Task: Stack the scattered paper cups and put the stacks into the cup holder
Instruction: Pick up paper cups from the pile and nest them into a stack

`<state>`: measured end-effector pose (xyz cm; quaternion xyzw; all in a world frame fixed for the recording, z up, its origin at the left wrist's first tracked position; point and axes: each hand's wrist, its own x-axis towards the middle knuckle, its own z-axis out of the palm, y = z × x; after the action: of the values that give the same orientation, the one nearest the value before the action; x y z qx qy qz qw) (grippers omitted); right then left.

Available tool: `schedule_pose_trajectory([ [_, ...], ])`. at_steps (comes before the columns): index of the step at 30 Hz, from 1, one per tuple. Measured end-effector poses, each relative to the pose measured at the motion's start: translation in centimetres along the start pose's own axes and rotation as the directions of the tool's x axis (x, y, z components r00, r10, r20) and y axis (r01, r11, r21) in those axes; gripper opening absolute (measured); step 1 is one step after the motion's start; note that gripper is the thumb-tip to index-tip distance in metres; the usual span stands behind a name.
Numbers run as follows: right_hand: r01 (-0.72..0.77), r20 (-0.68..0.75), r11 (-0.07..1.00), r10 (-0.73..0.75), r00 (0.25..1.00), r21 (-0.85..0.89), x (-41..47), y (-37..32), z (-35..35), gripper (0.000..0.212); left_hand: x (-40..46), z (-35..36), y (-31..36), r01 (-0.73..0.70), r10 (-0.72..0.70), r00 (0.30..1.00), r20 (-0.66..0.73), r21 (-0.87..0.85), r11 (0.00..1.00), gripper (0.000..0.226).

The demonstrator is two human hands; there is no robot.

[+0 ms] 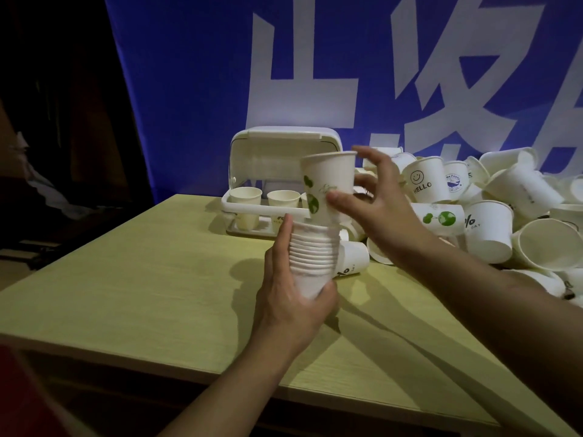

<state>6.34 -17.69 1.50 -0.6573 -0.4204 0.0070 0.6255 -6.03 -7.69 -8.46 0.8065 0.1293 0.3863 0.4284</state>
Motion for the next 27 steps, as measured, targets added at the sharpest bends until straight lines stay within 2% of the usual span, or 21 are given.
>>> schedule_pose_trajectory([
  [2, -0.013, 0.064, 1.000, 0.013, 0.998, -0.008, -0.6, 0.5, 0.6, 0.062, 0.0, 0.0, -0.2, -0.005, 0.005, 1.000, -0.004, 0.001, 1.000, 0.119],
  [5, -0.002, 0.115, 0.999, 0.008, 0.993, -0.054, -1.3, 1.3, 1.1, 0.031, 0.1, 0.0, -0.4, -0.006, 0.005, 0.999, -0.033, -0.008, 1.000, 0.122],
  [7, 0.013, 0.149, 0.993, 0.005, 0.989, -0.120, -1.9, 2.0, 1.4, 0.021, 0.2, 0.0, -0.5, 0.004, -0.006, 0.997, -0.072, -0.021, 1.000, 0.123],
  [12, 0.051, 0.233, 0.979, -0.004, 0.972, -0.199, -2.9, 2.7, 1.4, 0.040, 0.2, -0.1, -0.3, 0.008, -0.011, 0.991, -0.132, -0.019, 1.000, 0.124],
  [16, 0.053, 0.324, 0.965, 0.035, 0.945, -0.258, -2.0, 2.7, 0.3, 0.044, 0.3, -0.1, -0.3, 0.012, -0.020, 0.986, -0.163, -0.055, 0.998, 0.115],
  [18, 0.076, 0.324, 0.949, 0.029, 0.946, -0.307, -1.8, 3.2, -0.2, 0.052, 0.3, -0.1, -0.5, 0.034, -0.049, 0.982, -0.183, -0.084, 0.996, 0.109],
  [20, 0.171, 0.316, 0.865, -0.015, 0.949, -0.472, -1.7, 4.2, -0.8, 0.058, 0.4, -0.2, -0.6, 0.070, -0.093, 0.975, -0.203, -0.116, 0.991, 0.105],
  [23, 0.276, 0.390, 0.606, 0.062, 0.919, -0.746, -1.4, 6.3, -1.7, 0.066, 0.4, -0.4, -0.6, 0.106, -0.135, 0.963, -0.235, -0.131, 0.986, 0.102],
  [25, 0.287, 0.409, 0.516, 0.140, 0.902, -0.807, -1.4, 7.0, -2.0, 0.070, 0.4, -0.4, -0.5, 0.124, -0.150, 0.962, -0.229, -0.125, 0.984, 0.104],
  [27, 0.331, 0.429, 0.448, 0.136, 0.893, -0.830, -1.5, 7.4, -2.2, 0.076, 0.4, -0.4, -0.4, 0.135, -0.160, 0.962, -0.220, -0.125, 0.983, 0.106],
])
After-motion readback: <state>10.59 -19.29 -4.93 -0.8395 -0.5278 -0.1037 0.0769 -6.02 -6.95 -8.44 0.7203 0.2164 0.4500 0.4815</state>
